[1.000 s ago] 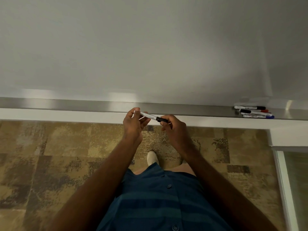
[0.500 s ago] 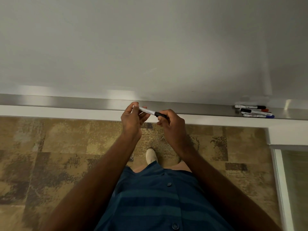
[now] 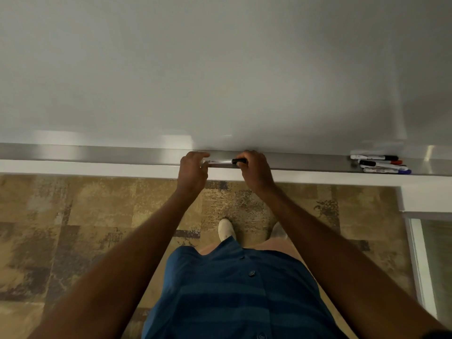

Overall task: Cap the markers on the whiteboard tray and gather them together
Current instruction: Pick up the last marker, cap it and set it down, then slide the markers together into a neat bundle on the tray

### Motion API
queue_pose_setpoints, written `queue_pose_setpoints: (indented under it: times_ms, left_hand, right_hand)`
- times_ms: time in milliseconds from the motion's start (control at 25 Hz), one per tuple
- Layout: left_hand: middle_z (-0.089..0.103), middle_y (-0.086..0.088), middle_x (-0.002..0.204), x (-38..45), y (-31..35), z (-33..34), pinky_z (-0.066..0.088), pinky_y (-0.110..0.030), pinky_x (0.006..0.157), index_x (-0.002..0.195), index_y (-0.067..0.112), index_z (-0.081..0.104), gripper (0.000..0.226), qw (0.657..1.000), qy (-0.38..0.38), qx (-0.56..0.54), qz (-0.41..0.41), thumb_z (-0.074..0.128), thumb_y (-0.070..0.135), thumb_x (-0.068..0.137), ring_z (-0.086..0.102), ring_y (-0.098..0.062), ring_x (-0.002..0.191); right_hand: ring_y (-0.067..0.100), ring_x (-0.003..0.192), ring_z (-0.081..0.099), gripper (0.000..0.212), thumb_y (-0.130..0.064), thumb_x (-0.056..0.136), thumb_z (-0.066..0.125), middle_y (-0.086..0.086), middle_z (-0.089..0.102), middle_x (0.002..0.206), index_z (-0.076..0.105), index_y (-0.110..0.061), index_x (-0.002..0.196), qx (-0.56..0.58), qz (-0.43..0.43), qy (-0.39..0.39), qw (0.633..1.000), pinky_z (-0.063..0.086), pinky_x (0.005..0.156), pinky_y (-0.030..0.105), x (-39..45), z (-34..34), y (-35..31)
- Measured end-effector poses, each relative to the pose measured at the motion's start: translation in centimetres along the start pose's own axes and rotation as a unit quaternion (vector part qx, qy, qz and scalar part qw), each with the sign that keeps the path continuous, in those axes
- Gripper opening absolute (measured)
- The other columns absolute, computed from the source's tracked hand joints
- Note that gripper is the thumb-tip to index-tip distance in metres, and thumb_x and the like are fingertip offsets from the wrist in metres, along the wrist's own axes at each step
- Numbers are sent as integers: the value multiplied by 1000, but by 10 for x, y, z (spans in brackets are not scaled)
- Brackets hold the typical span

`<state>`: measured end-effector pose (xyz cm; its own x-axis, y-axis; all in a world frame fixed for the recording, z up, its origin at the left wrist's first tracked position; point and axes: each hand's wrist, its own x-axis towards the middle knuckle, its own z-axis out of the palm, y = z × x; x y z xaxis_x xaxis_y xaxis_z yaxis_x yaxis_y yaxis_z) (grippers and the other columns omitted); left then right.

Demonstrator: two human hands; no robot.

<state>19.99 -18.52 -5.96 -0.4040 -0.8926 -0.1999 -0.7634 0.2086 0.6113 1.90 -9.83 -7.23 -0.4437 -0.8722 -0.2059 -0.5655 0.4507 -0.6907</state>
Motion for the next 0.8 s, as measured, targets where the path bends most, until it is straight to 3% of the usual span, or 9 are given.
queue_pose_setpoints:
  times_ms: [160, 360, 560, 720, 800]
  left_hand:
    - [66, -11, 124, 4, 5, 11, 51, -43, 91, 124, 15, 68, 30, 984, -46, 135, 103, 62, 13, 94, 58, -31, 113]
    - [69, -6, 116, 8, 14, 16, 53, -43, 84, 122, 20, 69, 28, 968, -53, 208, 127, 54, 15, 98, 60, -28, 106]
    - [71, -6, 113, 12, 15, 18, 53, -44, 83, 117, 22, 73, 32, 975, -42, 190, 106, 58, 7, 94, 62, -28, 104]
    - [72, -6, 112, 7, 20, 19, 52, -43, 82, 114, 21, 76, 30, 980, -29, 176, 87, 58, 8, 93, 62, -30, 103]
    - [72, -7, 111, 5, 21, 20, 51, -43, 82, 112, 20, 76, 30, 983, -27, 162, 76, 58, 6, 92, 61, -31, 104]
  right_hand:
    - [24, 106, 56, 20, -14, 96, 61, 3, 68, 111, 73, -18, 111, -96, -46, 3, 994, 51, 87, 38, -4, 15, 8]
    - [20, 109, 53, 23, -12, 98, 55, 4, 65, 117, 70, -15, 114, -82, -54, 32, 995, 47, 88, 28, -16, 4, 23]
    - [30, 112, 55, 23, -12, 94, 60, 13, 64, 118, 67, -7, 115, -69, 43, 211, 974, 37, 90, 25, -38, -70, 89]
    - [35, 123, 49, 34, -9, 91, 60, 20, 55, 129, 58, -5, 124, -69, 185, 300, 933, 44, 95, 33, -40, -135, 144]
    - [37, 124, 48, 37, -16, 93, 59, 20, 53, 133, 55, -8, 129, -82, 224, 318, 917, 49, 97, 44, -39, -161, 163]
